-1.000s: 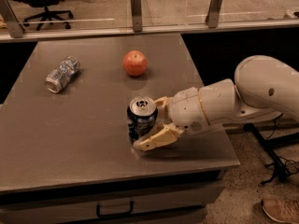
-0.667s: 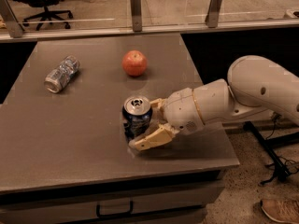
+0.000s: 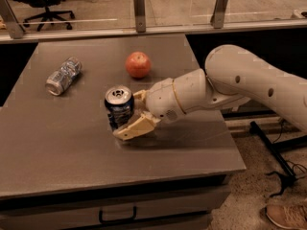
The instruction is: Move pepsi can near redbull can
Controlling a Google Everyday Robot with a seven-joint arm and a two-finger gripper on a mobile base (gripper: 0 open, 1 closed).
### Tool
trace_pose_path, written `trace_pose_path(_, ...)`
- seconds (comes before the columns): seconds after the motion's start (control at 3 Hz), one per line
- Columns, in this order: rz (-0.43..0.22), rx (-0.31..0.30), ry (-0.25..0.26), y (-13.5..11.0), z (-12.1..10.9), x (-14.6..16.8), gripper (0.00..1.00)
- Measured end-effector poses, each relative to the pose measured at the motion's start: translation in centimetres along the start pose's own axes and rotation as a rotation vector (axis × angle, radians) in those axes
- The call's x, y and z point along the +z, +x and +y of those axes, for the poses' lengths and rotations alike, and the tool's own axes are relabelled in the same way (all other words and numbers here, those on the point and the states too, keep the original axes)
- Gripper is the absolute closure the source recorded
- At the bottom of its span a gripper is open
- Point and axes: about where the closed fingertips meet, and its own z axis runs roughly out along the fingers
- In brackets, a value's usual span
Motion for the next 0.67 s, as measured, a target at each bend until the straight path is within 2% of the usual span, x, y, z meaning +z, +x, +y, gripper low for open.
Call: trace_pose_path(0.67,-0.009,0.013,0.066,-2.4,-6.3,4.5,1.0)
